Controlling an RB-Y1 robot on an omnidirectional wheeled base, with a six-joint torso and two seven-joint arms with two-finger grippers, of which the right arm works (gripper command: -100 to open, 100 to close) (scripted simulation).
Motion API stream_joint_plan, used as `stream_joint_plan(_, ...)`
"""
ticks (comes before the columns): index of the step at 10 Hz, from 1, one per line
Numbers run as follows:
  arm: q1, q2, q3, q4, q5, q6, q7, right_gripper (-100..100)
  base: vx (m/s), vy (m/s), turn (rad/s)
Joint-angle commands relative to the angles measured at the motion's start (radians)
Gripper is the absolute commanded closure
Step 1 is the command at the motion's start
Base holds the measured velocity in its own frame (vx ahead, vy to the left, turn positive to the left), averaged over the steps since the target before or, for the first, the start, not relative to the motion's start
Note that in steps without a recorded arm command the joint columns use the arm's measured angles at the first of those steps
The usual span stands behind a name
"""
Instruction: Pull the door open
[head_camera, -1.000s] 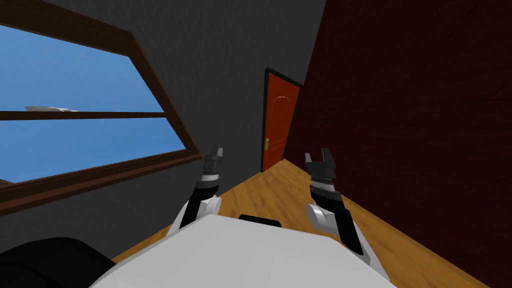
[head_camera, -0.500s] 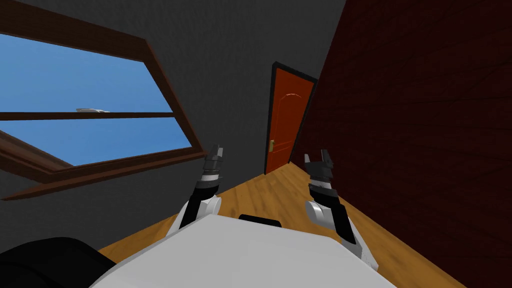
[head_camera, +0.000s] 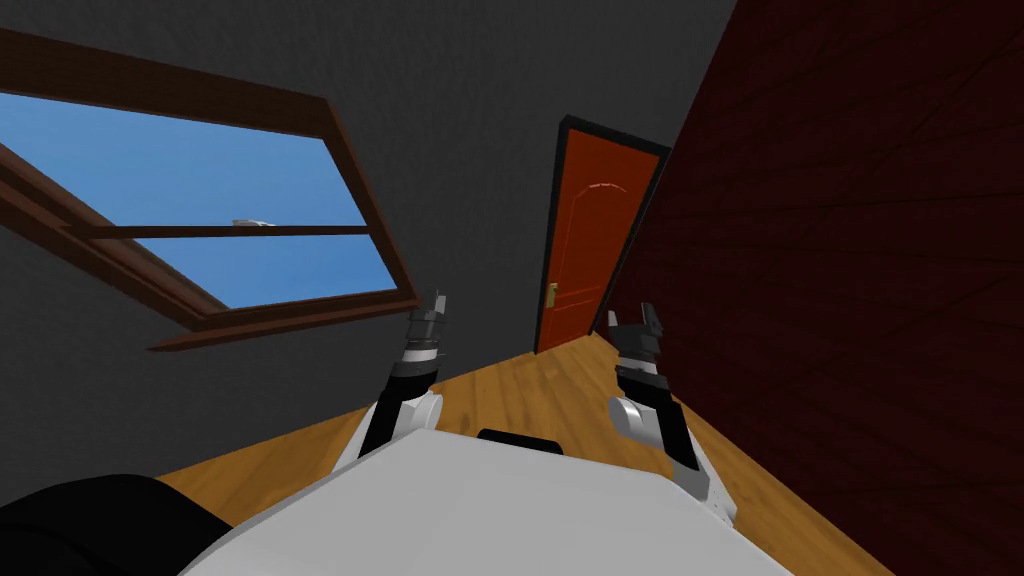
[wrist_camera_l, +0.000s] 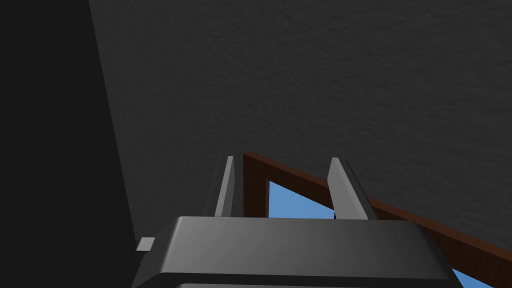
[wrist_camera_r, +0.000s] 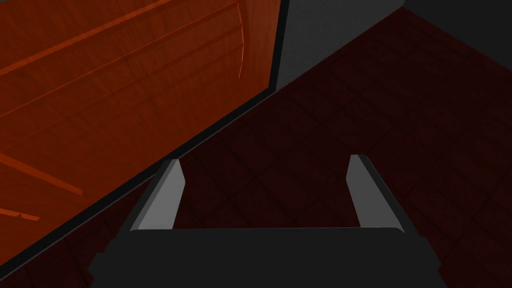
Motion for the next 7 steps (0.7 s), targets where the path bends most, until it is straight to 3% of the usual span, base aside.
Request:
stream_joint_plan(1,-0.020,-0.004,-0.013,0.032,-0.021,0.000,-0.018,-100,0.060,-0.110,0.187)
stream_joint_plan(7,-0.097,-0.010,-0.058,0.175,-0.107,-0.013,-0.085,-100,0.050,-0.141,0.238)
